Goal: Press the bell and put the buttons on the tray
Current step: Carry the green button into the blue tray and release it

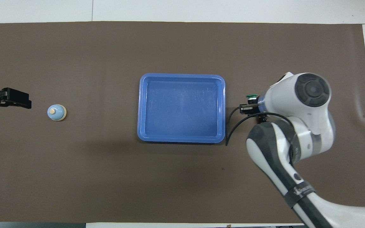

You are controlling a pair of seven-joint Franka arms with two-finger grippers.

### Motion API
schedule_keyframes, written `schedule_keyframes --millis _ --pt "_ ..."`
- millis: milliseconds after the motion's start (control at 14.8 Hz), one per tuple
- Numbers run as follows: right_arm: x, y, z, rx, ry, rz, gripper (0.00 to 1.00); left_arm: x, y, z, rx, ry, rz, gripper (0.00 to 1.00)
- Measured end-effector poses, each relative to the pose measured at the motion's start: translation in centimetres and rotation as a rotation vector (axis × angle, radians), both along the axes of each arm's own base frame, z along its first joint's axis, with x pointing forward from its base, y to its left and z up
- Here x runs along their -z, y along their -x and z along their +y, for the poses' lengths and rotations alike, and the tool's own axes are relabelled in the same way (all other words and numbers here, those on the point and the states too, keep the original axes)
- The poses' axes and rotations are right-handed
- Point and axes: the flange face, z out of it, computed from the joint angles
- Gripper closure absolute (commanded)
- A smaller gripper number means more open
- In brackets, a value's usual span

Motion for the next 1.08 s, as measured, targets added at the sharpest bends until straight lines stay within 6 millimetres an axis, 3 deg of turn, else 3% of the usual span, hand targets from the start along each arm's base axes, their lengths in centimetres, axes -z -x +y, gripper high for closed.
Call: schedule_keyframes --millis 135,270,472,540,607,674,809,944,1079 --pt "0.6 1.5 5.0 0.009 -0.007 -0.004 1.0 0.0 0.0 0.0 0.0 0.0 0.0 0.0" --pt "2.8 2.1 8.3 0.034 -0.02 -0.016 1.0 0.0 0.0 0.0 0.0 0.0 0.0 0.0" --pt "7.2 1.5 9.4 0.054 -0.027 -0.016 1.0 0.0 0.0 0.0 0.0 0.0 0.0 0.0" --pt "8.2 1.2 9.2 0.059 -0.028 -0.017 0.91 0.0 0.0 0.0 0.0 0.0 0.0 0.0" --pt "8.8 0.9 9.1 0.064 -0.027 -0.017 0.49 0.0 0.0 0.0 0.0 0.0 0.0 0.0" --pt "9.1 0.7 9.1 0.067 -0.026 -0.015 0.0 0.0 0.0 0.0 0.0 0.0 0.0 0.0" --pt "8.3 0.2 9.2 0.069 -0.025 -0.013 0.0 0.0 0.0 0.0 0.0 0.0 0.0 0.0" --pt "5.1 -1.3 8.6 0.081 -0.011 0.008 0.0 0.0 0.0 0.0 0.0 0.0 0.0 0.0" --pt "1.1 -3.3 5.2 0.05 -0.004 0.01 0.0 0.0 0.0 0.0 0.0 0.0 0.0 0.0"
